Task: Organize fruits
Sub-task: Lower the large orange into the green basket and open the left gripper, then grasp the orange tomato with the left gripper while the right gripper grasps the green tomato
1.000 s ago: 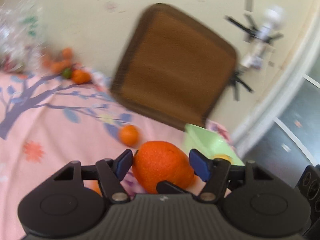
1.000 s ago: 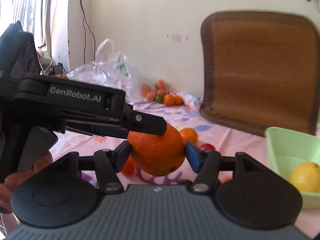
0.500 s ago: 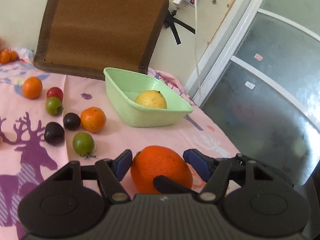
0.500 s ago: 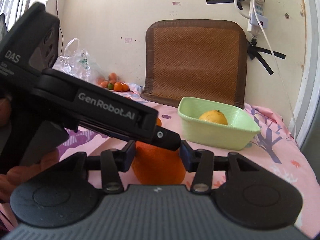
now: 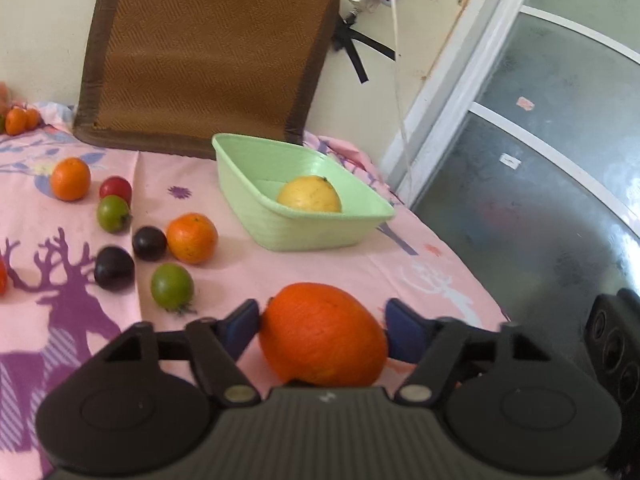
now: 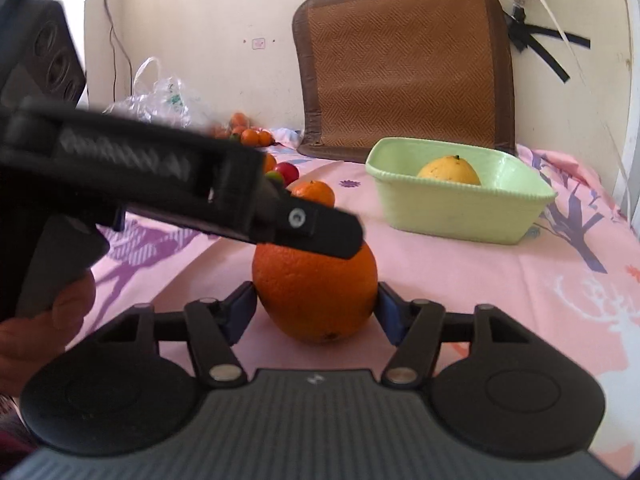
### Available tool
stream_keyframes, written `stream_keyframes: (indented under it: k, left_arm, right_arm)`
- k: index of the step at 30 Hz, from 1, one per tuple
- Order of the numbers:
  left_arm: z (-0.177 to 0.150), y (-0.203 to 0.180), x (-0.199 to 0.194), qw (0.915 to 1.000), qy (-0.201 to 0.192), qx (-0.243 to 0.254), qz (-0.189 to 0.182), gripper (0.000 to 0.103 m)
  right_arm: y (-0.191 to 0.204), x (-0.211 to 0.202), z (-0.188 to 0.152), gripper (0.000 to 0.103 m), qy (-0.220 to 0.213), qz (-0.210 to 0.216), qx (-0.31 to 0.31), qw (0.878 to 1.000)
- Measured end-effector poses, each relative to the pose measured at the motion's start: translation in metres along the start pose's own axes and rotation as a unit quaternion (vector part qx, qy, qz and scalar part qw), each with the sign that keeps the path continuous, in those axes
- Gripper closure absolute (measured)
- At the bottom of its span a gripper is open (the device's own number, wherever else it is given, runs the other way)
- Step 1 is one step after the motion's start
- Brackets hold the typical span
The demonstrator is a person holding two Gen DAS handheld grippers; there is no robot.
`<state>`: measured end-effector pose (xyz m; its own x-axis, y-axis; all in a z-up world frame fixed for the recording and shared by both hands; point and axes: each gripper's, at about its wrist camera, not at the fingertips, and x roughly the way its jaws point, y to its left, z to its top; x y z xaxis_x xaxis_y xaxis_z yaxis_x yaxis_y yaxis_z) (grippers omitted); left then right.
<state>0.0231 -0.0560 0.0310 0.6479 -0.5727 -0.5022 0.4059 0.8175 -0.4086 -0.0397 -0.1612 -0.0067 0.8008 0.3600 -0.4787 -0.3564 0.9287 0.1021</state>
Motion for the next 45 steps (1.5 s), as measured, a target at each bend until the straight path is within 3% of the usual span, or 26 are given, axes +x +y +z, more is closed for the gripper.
stream_keyframes:
  k: [5,7,11,15,18,20,24,25,27,30,33,36,38,43,45]
  left_arm:
    - [0.059,-0.005,0.004,0.9990,-0.044,0.009,-0.009,0.040]
    - [0.087,-0.010,0.018,0.9978,-0.059,0.027,-0.011,0.033]
    - [0.122,-0.006,0.065,0.9985,-0.046,0.027,0.008,0.033]
    - [0.129,0.009,0.100,0.9994,-0.025,0.012,0.019,0.032]
    - [0.126,0.021,0.108,0.9996,-0.019,-0.018,0.013,0.023]
    - [0.125,0.026,0.105,0.9991,-0.030,-0.027,0.013,0.021]
    - [0.130,0.036,0.063,0.9956,-0.079,-0.047,-0.012,0.021]
    - [0.128,0.039,0.047,0.9942,-0.095,-0.048,-0.012,0.021]
    - [0.119,0.041,0.012,0.9914,-0.123,-0.045,-0.001,0.021]
    - [0.087,0.054,-0.034,0.9887,-0.143,-0.031,0.034,0.021]
    - [0.049,0.065,-0.066,0.9869,-0.139,-0.007,0.082,0.021]
    - [0.024,0.080,-0.089,0.9831,-0.119,-0.004,0.139,0.021]
    - [0.011,0.095,-0.101,0.9828,-0.110,-0.021,0.147,0.021]
    - [-0.007,0.124,-0.108,0.9748,-0.098,-0.043,0.196,0.024]
    - [-0.007,0.129,-0.105,0.9768,-0.094,-0.046,0.187,0.024]
  right_arm:
    - [-0.014,0.006,0.036,0.039,-0.052,-0.020,-0.011,0.998]
    - [-0.021,0.017,0.054,0.039,-0.084,-0.043,-0.013,0.995]
    - [-0.044,0.055,0.076,0.039,-0.094,-0.087,0.004,0.992]
    - [-0.062,0.082,0.079,0.038,-0.074,-0.098,0.018,0.992]
    - [-0.064,0.081,0.074,0.035,-0.095,-0.105,0.006,0.990]
    - [-0.065,0.077,0.071,0.026,-0.128,-0.118,0.000,0.985]
    - [-0.069,0.055,0.066,0.028,-0.168,-0.115,0.010,0.979]
    - [-0.070,0.049,0.065,0.031,-0.174,-0.113,0.014,0.978]
    - [-0.070,0.039,0.064,0.052,-0.190,-0.103,0.022,0.976]
    - [-0.067,0.028,0.063,0.074,-0.202,-0.070,0.032,0.976]
    - [-0.063,0.027,0.066,0.081,-0.183,-0.014,0.038,0.982]
    - [-0.050,0.035,0.068,0.081,-0.119,0.043,0.043,0.991]
    - [-0.034,0.035,0.062,0.081,-0.084,0.071,0.034,0.993]
    - [0.009,0.033,0.044,0.078,-0.037,0.068,-0.024,0.997]
    - [0.021,0.038,0.040,0.076,-0.022,0.059,-0.037,0.997]
